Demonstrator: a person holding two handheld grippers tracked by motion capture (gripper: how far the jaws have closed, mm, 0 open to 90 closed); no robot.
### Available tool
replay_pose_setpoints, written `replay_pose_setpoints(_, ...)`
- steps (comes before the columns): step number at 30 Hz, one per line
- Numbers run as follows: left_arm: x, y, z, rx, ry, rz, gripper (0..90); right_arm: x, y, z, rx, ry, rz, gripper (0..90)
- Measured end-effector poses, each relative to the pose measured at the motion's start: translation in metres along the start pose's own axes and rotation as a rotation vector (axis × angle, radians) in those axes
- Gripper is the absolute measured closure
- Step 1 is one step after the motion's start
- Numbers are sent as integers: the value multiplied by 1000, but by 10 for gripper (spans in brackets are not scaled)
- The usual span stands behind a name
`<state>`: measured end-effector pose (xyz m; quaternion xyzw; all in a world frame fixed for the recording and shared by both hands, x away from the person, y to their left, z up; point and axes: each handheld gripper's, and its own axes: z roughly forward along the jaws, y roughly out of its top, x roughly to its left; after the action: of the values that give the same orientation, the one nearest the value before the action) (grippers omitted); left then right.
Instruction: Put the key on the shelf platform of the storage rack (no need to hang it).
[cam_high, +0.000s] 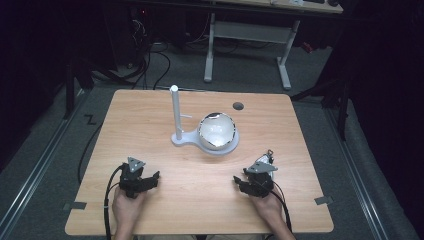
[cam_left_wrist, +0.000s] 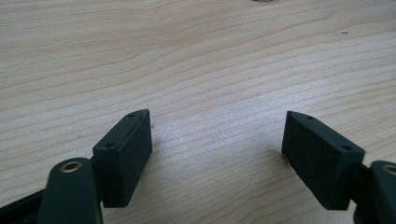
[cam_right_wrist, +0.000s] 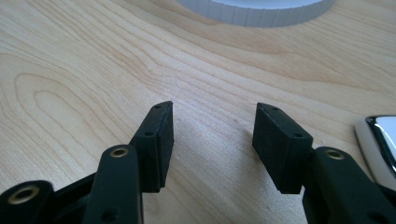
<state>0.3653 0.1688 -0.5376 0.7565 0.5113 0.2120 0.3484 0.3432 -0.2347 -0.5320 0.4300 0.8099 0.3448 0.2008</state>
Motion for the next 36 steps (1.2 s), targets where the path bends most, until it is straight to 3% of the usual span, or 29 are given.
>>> replay_pose_setpoints(24, -1, 0, 0, 2, 5, 2, 245, -1, 0, 0, 4, 5, 10, 455)
replay_pose_setpoints(36, -1, 0, -1, 3, 2, 1, 241, 1, 0, 1, 11, 26, -19, 359)
